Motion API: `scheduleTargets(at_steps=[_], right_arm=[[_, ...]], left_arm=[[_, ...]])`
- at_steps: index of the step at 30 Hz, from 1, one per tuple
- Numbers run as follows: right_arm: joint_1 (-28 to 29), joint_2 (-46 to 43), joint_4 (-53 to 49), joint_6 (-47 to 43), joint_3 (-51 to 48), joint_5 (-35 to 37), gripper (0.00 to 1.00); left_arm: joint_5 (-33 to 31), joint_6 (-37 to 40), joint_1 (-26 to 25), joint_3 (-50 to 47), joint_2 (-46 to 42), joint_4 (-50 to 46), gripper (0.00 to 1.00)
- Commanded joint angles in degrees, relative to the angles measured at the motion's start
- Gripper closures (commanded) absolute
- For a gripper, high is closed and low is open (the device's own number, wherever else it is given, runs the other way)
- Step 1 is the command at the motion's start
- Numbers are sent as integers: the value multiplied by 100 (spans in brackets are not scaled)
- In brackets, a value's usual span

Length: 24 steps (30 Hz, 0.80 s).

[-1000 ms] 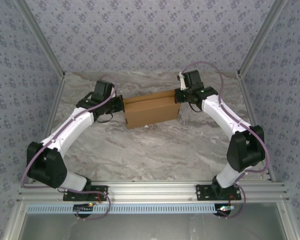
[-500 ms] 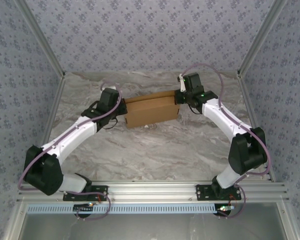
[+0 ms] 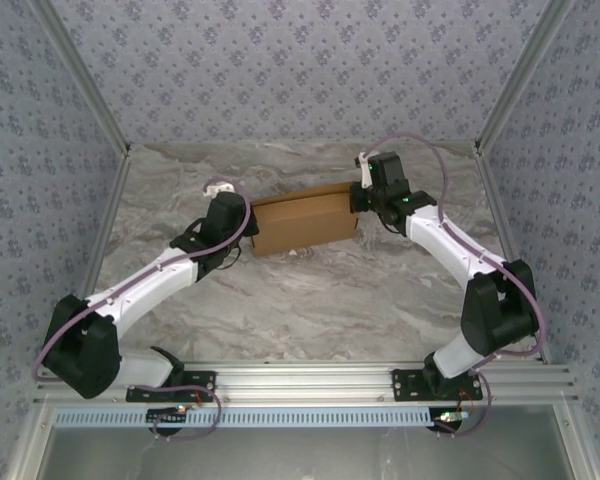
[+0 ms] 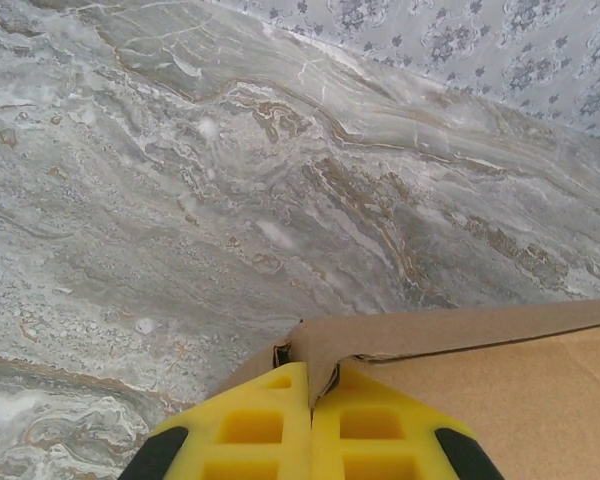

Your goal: Fold the paper box

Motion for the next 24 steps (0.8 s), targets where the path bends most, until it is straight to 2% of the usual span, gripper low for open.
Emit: scheduleTargets(at_steps=[1,10,16,24], right_arm=[[99,151,-760,-423,-335,-52,98],[191,52,-93,-512,-991,-9,98],[373,-128,77,-530,-1112,326,99],[549,-173,134,-321,-1165,654,99]], left_arm=[[214,166,-174,-429,153,-265,100],[191,318,-256,-723,64,100,92],[224,466,-254,-605,-215,26,85],[406,516,-256,-611,-690,-216,69]])
